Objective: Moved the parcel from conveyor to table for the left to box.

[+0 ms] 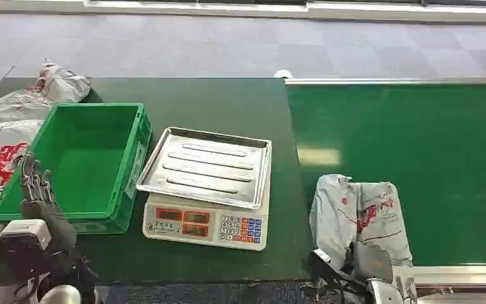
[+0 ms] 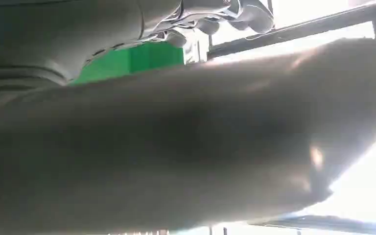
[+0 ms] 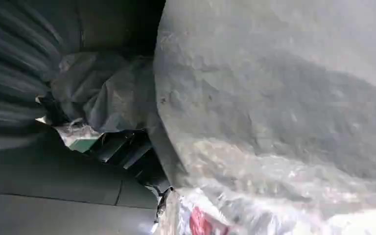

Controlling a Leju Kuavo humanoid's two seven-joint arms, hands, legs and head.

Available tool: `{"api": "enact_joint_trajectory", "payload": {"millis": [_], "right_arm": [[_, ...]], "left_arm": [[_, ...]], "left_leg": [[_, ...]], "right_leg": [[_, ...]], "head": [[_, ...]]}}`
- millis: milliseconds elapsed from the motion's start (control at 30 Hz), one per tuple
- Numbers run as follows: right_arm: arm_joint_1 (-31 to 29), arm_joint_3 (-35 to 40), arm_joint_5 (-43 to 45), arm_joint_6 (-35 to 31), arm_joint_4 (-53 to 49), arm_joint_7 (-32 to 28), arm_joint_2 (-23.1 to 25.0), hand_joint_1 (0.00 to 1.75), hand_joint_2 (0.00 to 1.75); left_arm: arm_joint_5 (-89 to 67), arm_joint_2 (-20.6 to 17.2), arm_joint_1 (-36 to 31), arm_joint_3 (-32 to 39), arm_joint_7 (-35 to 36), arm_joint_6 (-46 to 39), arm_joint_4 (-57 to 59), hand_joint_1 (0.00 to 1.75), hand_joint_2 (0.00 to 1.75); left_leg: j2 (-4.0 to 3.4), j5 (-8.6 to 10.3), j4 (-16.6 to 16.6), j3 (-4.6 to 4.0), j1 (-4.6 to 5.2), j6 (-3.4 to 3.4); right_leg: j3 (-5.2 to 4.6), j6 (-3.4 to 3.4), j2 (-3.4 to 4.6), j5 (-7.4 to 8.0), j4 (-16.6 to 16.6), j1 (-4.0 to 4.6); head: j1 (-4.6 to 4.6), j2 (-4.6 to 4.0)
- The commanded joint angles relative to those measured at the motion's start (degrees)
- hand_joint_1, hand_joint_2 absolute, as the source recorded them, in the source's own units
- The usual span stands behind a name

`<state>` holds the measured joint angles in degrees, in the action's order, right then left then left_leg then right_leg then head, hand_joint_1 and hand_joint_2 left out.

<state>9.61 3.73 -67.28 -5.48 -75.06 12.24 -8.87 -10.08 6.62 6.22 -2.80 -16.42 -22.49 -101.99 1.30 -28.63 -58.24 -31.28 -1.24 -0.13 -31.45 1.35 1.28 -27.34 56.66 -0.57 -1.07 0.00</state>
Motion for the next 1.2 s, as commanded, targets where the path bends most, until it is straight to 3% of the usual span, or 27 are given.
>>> {"api": "enact_joint_trajectory", "payload": {"millis": [33,67,100,167,233,433,533,567,600,667,700,833,1000,1067,1133,1167,1200], "right_arm": [[2.2,-7.5,-1.2,0.9,-6.7,-1.1,3.2,1.75,1.75],[2.2,-7.5,-1.2,0.9,-6.7,-1.1,3.2,1.75,1.75],[2.3,-10.4,-6.0,-6.2,-9.7,2.5,1.7,1.75,1.75],[2.3,-15.8,-5.5,-0.8,-15.3,0.1,-0.2,1.75,1.75],[1.2,-19.2,-5.3,0.6,-16.9,-2.8,-2.8,1.75,1.75],[-2.6,-22.6,-5.1,-1.3,-17.9,-4.8,-13.1,1.75,1.75],[-8.3,-20.4,-3.9,-1.0,-15.9,-4.9,-19.8,1.75,1.75],[-14.7,-17.8,-3.9,-0.8,-13.2,-6.0,-22.0,1.75,1.75],[-19.8,-15.3,-4.3,0.7,-10.9,-6.1,-22.7,1.75,1.75],[-21.3,-14.4,-4.4,1.3,-10.4,-5.9,-22.6,1.75,1.75],[-20.9,-13.8,-4.5,1.2,-10.3,-5.4,-22.7,1.75,1.75],[-18.8,-13.9,-4.3,0.4,-11.3,-4.5,-22.7,1.75,1.75],[-18.7,-13.8,-4.3,0.1,-11.5,-4.4,-22.8,1.75,1.75],[-26.2,-8.0,-6.0,-0.8,-8.4,-6.4,-24.3,1.75,1.75],[-40.8,1.4,-7.4,-0.5,-1.4,-7.8,-24.7,1.75,1.75],[-47.0,5.1,-7.7,-1.1,2.0,-8.8,-24.1,1.75,1.75],[-49.5,6.7,-7.7,-0.9,3.5,-9.0,-23.8,1.75,1.75]], "left_arm": [[0.1,0.6,0.2,2.2,0.1,0.7,0.7,0.00,0.00],[0.1,0.6,0.2,2.2,0.1,0.7,0.7,0.00,0.00],[0.0,1.0,0.7,2.6,0.0,0.2,0.2,0.00,0.00],[0.1,1.1,1.4,2.8,-0.5,0.2,-0.4,0.00,0.00],[0.2,1.1,1.5,2.9,-0.7,0.3,-0.4,0.00,0.00],[1.0,1.1,0.7,3.0,-1.9,0.3,1.6,0.00,0.00],[1.0,1.1,-0.3,2.6,-2.3,-0.2,2.1,0.00,0.00],[1.1,1.0,-0.8,2.4,-2.3,-0.5,2.5,0.00,0.00],[1.3,0.9,-1.0,2.3,-2.3,-0.7,2.7,0.00,0.00],[1.3,0.8,-1.0,2.3,-2.3,-0.7,2.8,0.00,0.00],[1.4,0.8,-1.0,2.3,-2.4,-0.7,2.8,0.00,0.00],[1.5,0.7,-0.9,2.3,-2.5,-0.8,2.6,0.00,0.00],[1.5,0.7,-0.8,2.3,-2.5,-0.8,2.6,0.00,0.00],[1.8,0.4,-0.5,1.9,-2.8,-0.6,2.7,0.00,0.00],[2.4,0.0,-0.6,1.4,-3.5,-0.6,3.4,0.00,0.00],[2.6,-0.1,-0.8,1.3,-3.7,-0.8,3.7,0.00,0.00],[2.7,-0.2,-0.9,1.2,-3.8,-0.9,3.9,0.00,0.00]], "left_leg": [[-0.12,0.07,0.1,-0.04,0.10,0.03],[-0.12,0.11,0.1,-0.05,0.15,0.04],[-0.15,0.16,0.2,-0.06,0.18,0.05],[-0.10,0.07,0.0,-0.09,0.13,0.04],[-0.13,0.07,0.0,-0.19,0.24,0.07],[-0.14,0.10,0.0,-0.21,0.39,0.11],[-0.30,0.11,0.0,-0.23,0.54,0.12],[-0.38,0.15,0.0,-0.26,0.61,0.15],[-0.46,0.10,-0.1,-0.23,0.57,0.13],[-0.82,0.05,0.0,-0.43,0.59,0.13],[-0.81,0.17,0.0,-0.74,0.57,0.13],[-0.21,0.30,0.0,-0.15,0.51,0.25],[-0.03,0.38,0.1,-0.27,0.51,0.24],[-0.08,0.41,0.1,-0.29,0.55,0.26],[-0.47,0.39,0.1,-0.39,0.60,0.27],[-0.69,0.34,0.0,-0.48,0.64,0.26],[-1.33,0.34,0.0,-1.03,0.72,0.27]], "right_leg": [[-0.11,-0.06,-0.07,0.03,0.0,-0.08],[-0.15,-0.08,-0.13,0.04,0.0,-0.13],[-0.18,-0.11,-0.16,0.07,0.0,-0.15],[-0.19,-0.06,-0.10,0.01,0.1,-0.11],[-0.33,-0.04,-0.10,0.00,0.2,-0.20],[-0.35,0.00,-0.08,0.06,0.2,-0.36],[-0.46,0.03,0.06,0.10,0.2,-0.49],[-0.51,0.03,0.10,0.15,0.2,-0.56],[-0.50,0.06,0.27,0.17,0.3,-0.53],[-0.43,0.12,0.63,0.25,0.3,-0.56],[-0.63,0.09,0.61,0.37,0.2,-0.53],[-0.37,0.26,0.16,0.27,0.1,-0.43],[-0.39,0.26,-0.04,0.34,0.1,-0.45],[-0.44,0.26,-0.01,0.36,0.1,-0.49],[-0.65,0.27,0.37,0.44,0.2,-0.55],[-0.70,0.29,0.62,0.44,0.3,-0.60],[-0.64,0.27,1.20,0.62,0.5,-0.69]], "head": [[0.00,0.00],[0.00,0.00],[0.00,0.00],[0.00,0.00],[0.00,0.00],[0.00,0.00],[-0.02,0.00],[0.00,0.00],[0.00,0.00],[0.02,0.00],[-0.02,0.00],[-0.02,0.00],[0.00,0.00],[0.00,0.00],[0.02,0.00],[0.02,0.00],[0.02,0.00]]}}
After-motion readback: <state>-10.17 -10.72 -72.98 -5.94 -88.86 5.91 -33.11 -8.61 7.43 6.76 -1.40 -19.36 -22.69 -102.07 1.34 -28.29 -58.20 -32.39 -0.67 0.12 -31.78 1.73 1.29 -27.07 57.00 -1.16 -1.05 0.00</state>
